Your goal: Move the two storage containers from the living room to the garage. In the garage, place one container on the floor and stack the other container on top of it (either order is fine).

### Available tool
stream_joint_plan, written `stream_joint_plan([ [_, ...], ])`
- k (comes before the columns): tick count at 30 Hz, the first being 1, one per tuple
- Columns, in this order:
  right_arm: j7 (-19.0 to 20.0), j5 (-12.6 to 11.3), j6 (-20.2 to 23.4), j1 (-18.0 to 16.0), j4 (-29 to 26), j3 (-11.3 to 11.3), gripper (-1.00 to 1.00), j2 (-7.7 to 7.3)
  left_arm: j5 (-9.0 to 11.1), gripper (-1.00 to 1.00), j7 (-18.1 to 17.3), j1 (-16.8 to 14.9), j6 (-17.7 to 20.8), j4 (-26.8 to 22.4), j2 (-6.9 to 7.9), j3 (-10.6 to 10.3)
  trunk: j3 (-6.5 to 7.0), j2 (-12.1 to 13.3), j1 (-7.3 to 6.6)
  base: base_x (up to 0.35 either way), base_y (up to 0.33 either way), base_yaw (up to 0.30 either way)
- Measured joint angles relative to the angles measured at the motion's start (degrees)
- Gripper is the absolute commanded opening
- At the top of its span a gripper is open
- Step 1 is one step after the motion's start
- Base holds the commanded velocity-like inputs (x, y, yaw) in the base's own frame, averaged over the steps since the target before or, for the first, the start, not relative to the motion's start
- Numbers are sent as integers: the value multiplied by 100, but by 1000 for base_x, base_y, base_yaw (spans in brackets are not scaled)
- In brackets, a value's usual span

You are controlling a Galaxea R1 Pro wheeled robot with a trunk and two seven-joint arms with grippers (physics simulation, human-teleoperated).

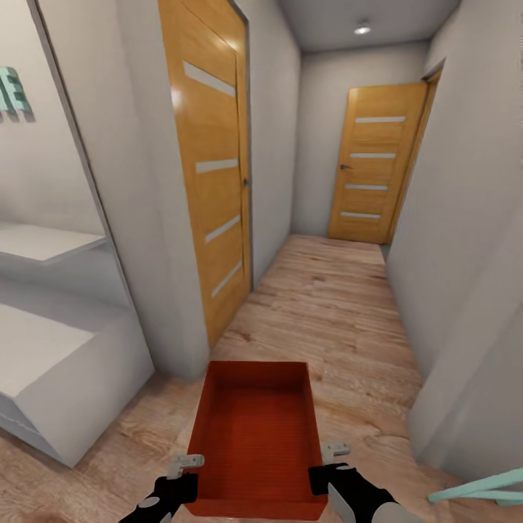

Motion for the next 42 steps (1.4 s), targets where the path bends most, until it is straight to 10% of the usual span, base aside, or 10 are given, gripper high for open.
stream_joint_plan([
  [42,-11,-3,0,0,0,1,-100,6,0,-100,-1,0,0,-1,4,-3,0,0,0,340,0,-114],
])
